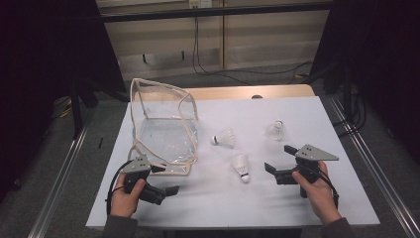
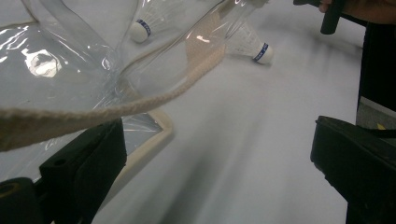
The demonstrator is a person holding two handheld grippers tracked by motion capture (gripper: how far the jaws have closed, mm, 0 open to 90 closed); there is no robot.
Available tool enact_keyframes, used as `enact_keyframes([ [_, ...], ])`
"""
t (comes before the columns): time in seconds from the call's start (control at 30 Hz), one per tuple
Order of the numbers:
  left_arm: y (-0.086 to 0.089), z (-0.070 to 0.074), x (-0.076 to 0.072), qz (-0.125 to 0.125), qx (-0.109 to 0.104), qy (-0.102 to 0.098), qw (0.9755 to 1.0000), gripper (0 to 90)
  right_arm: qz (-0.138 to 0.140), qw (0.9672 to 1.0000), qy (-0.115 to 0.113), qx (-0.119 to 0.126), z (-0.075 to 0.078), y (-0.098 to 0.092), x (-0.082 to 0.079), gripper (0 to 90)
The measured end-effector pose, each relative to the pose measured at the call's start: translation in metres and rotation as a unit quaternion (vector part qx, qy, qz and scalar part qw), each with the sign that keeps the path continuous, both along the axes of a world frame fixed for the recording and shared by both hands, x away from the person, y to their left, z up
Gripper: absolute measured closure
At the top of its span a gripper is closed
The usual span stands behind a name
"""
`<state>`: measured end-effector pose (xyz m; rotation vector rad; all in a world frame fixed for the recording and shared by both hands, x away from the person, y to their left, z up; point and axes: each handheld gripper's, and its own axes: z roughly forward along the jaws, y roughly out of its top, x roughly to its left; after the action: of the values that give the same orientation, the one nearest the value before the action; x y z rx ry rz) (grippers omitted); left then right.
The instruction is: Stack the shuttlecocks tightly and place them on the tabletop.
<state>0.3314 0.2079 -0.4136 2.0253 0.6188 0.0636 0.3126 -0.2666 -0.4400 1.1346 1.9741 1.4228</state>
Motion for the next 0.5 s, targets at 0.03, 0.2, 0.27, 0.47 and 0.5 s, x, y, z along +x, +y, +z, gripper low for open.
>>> enact_keyframes([
  [0.03, 0.0, 0.0, 0.0, 0.0, 0.0, 0.0, 1.0, 3.7, 0.0, 1.0, 0.002, -0.002, 0.0, 0.0, 0.001, 0.4],
  [0.2, 0.0, 0.0, 0.0, 0.002, -0.002, 0.0, 1.0, 3.7, 0.002, 1.0, 0.005, 0.004, 0.002, 0.002, 0.004, 0.4],
  [0.27, -0.001, 0.0, 0.0, 0.002, -0.002, 0.0, 1.0, 3.7, 0.002, 1.0, 0.006, 0.001, 0.002, 0.003, 0.005, 0.2],
  [0.47, -0.001, -0.001, 0.0, 0.001, 0.001, 0.0, 1.0, 3.7, 0.018, 0.9997, 0.016, 0.0, 0.003, 0.01, 0.009, 0.6],
  [0.5, -0.002, -0.001, 0.0, 0.001, 0.001, 0.0, 1.0, 3.7, 0.019, 0.9996, 0.019, 0.001, 0.003, 0.012, 0.01, 0.4],
])
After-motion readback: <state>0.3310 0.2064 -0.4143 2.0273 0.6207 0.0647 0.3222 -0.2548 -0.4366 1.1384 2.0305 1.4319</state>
